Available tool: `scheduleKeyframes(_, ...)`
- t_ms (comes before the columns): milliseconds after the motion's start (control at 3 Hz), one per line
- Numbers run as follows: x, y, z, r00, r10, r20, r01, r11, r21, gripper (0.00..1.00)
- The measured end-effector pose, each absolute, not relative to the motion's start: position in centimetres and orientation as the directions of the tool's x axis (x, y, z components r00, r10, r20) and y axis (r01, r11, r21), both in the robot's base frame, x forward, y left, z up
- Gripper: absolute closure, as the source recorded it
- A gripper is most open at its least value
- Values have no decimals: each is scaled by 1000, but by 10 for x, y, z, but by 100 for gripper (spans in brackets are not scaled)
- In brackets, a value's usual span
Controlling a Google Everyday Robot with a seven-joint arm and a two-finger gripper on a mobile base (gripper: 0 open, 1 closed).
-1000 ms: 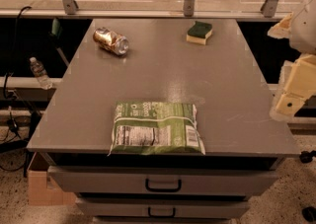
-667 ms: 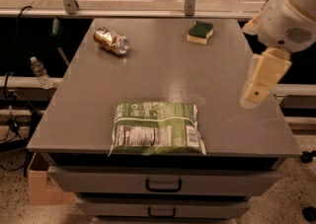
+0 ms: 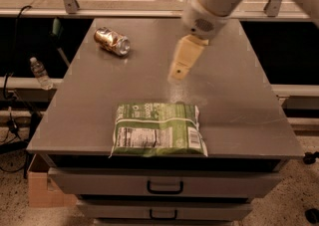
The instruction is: Place orange can upright
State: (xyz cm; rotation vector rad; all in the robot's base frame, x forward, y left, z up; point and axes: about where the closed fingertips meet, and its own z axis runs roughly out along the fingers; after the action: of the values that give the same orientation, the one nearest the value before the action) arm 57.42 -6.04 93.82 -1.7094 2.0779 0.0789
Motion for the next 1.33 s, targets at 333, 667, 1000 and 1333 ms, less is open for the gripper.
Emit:
scheduleKeyframes(333,616,0,928,-165,-891,-423,-949,261,-179,0)
scheduleKeyframes(667,650,54,921,-227,-854,-468,-942,314,-116,0)
scheduleKeyframes(1000,679,98,915,-310,-806,-504,-924,381,-41,0)
scheduleKeyframes(1333,711,130,910,-391,-745,-540,-889,458,12,0)
